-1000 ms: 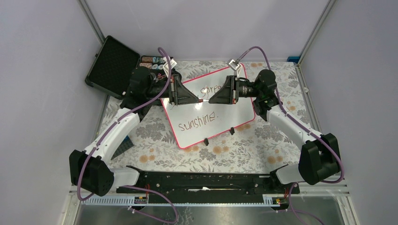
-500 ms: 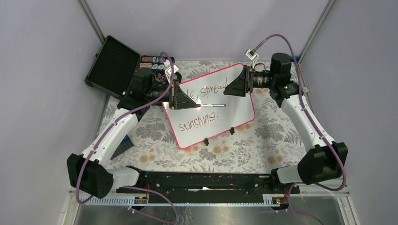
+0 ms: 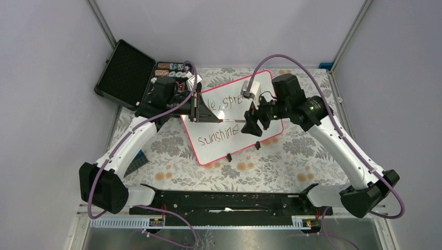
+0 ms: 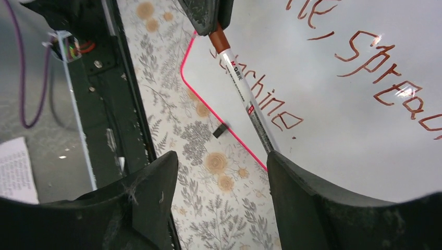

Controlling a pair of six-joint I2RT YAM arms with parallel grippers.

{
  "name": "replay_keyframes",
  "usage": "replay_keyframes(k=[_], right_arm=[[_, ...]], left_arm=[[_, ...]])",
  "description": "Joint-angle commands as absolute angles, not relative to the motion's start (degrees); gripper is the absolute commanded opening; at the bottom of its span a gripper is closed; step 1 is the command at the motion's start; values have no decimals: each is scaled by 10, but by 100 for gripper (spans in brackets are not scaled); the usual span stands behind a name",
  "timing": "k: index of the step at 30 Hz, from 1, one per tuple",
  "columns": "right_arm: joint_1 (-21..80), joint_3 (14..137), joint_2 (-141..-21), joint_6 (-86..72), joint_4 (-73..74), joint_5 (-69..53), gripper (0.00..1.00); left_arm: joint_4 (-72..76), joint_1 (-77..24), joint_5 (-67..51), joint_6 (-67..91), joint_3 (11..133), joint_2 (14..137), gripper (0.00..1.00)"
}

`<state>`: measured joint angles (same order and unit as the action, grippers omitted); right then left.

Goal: Write a sentence on the whiteboard
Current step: Close the whiteboard marker at the center of the board.

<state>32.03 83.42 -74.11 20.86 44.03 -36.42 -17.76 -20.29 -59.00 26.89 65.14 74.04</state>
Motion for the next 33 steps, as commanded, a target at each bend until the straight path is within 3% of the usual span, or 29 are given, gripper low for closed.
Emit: replay_keyframes(k=[1,16,22,33], right_arm=[[372,863,-744,272,466,-249,69],[520,887,-798,317,418,-61,55],[538,885,-807,321,417,-42,32],[540,865,-794,322,414,-31,10]], left_arm=[[-179,-200,-598,291,659,752,0],[-178,-236,-628,301,646,761,0],[-179,-237,-629,300,644,758,0],[-179,-237,-630,300,643,750,2]])
